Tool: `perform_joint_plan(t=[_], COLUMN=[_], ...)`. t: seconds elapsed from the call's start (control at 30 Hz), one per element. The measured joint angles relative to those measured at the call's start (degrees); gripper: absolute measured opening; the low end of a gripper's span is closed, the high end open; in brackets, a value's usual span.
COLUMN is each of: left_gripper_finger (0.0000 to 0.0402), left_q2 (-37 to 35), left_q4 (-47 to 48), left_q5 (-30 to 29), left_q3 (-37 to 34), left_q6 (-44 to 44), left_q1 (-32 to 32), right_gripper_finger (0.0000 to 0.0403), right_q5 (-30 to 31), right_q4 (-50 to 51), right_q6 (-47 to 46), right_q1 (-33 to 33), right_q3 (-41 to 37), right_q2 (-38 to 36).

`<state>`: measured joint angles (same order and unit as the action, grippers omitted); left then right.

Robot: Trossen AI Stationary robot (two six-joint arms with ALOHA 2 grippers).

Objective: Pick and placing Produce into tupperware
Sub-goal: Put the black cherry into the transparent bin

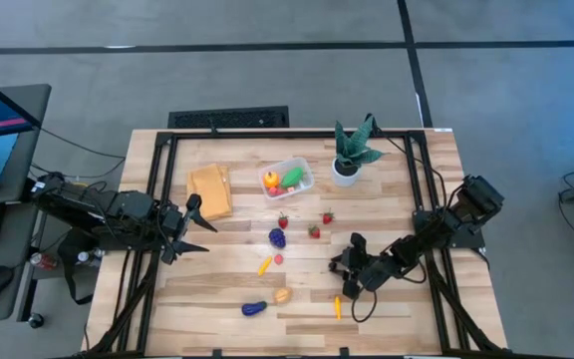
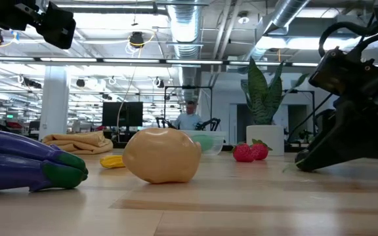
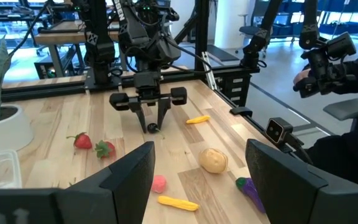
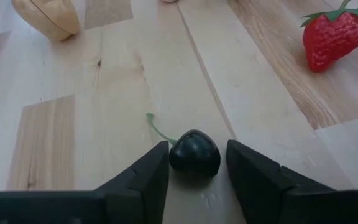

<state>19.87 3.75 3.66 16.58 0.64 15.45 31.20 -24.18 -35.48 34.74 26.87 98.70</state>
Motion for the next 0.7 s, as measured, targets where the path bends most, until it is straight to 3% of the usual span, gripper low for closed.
perform_joint_plan(t=[0.23,0.53,0.7], left_gripper_finger=[0.0243,0.0243,0.0243], left_q2=[0.0,0.0,0.0], left_q4=[0.4,0.5,0.8], left_q5=[0.0,0.0,0.0], left_q3=[0.0,0.0,0.0], left_q6=[0.0,0.1,0.2], left_q1=[0.0,0.0,0.0], right_gripper_finger=[0.0107,0.0129,0.0118], right_q5=[0.2,0.2,0.7], right_q4=[-0.2,-0.6,-2.5], right_q6=[0.0,0.0,1.1], right_q1=[0.0,0.0,0.0], right_q3=[0.0,0.0,0.0], right_q2=[0.0,0.0,0.1])
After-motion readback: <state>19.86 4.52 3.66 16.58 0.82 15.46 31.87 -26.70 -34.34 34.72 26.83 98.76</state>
